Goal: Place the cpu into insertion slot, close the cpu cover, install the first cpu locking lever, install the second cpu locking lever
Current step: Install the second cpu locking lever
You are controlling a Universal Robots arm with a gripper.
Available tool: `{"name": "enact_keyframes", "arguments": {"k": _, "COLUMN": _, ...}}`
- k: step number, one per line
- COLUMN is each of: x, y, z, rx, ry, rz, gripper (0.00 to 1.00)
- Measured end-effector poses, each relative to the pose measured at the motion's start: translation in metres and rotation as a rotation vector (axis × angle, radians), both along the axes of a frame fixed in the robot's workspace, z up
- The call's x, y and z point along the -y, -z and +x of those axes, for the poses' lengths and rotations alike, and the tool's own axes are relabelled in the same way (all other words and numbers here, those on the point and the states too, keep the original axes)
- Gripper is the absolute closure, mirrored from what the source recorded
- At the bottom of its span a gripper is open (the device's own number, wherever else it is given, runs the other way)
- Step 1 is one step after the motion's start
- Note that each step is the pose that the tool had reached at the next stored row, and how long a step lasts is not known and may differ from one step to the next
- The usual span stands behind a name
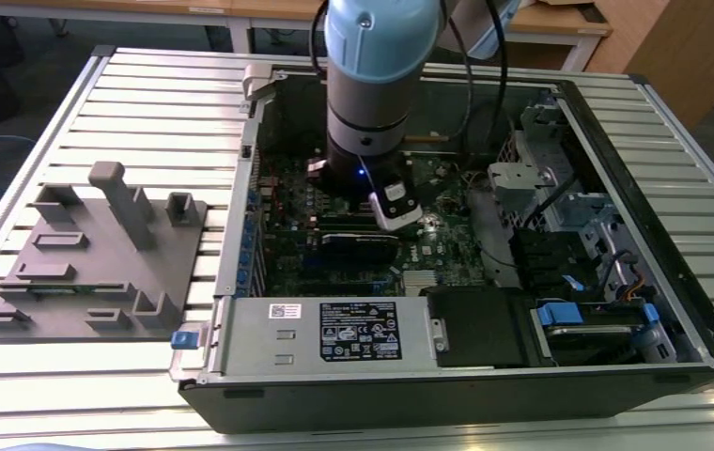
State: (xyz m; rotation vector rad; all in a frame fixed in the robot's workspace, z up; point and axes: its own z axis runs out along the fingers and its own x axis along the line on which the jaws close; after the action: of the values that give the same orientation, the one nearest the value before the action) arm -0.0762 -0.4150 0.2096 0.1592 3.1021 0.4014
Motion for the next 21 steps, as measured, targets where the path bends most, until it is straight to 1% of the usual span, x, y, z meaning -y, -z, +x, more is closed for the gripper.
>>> {"name": "enact_keyframes", "arguments": {"k": 5, "x": -0.0123, "y": 0.0, "z": 0.0011, "rx": -0.0009, "ry": 0.0, "rz": -0.0092, "gripper": 0.89}}
{"name": "enact_keyframes", "arguments": {"k": 6, "x": -0.0146, "y": 0.0, "z": 0.0012, "rx": -0.001, "ry": 0.0, "rz": -0.0129, "gripper": 0.89}}
{"name": "enact_keyframes", "arguments": {"k": 7, "x": -0.0168, "y": 0.0, "z": 0.0013, "rx": -0.001, "ry": 0.0, "rz": -0.0183, "gripper": 0.89}}
{"name": "enact_keyframes", "arguments": {"k": 8, "x": -0.0195, "y": 0.0001, "z": 0.0014, "rx": -0.0011, "ry": 0.0, "rz": -0.0277, "gripper": 0.89}}
{"name": "enact_keyframes", "arguments": {"k": 9, "x": -0.022, "y": 0.0, "z": 0.0014, "rx": -0.0014, "ry": 0.0, "rz": -0.0396, "gripper": 0.89}}
{"name": "enact_keyframes", "arguments": {"k": 12, "x": -0.0294, "y": 0.0, "z": 0.0017, "rx": -0.0013, "ry": 0.0, "rz": -0.0815, "gripper": 0.89}}
{"name": "enact_keyframes", "arguments": {"k": 13, "x": -0.0312, "y": 0.0, "z": 0.0017, "rx": -0.0013, "ry": 0.0, "rz": -0.0915, "gripper": 0.89}}
{"name": "enact_keyframes", "arguments": {"k": 16, "x": -0.0316, "y": 0.0001, "z": 0.0017, "rx": -0.0013, "ry": 0.0, "rz": -0.0922, "gripper": 0.89}}
{"name": "enact_keyframes", "arguments": {"k": 18, "x": -0.0318, "y": 0.0002, "z": 0.0017, "rx": -0.0012, "ry": 0.0, "rz": -0.0896, "gripper": 0.89}}
{"name": "enact_keyframes", "arguments": {"k": 21, "x": -0.0329, "y": 0.0005, "z": 0.0039, "rx": -0.0013, "ry": 0.0, "rz": -0.0893, "gripper": 0.89}}
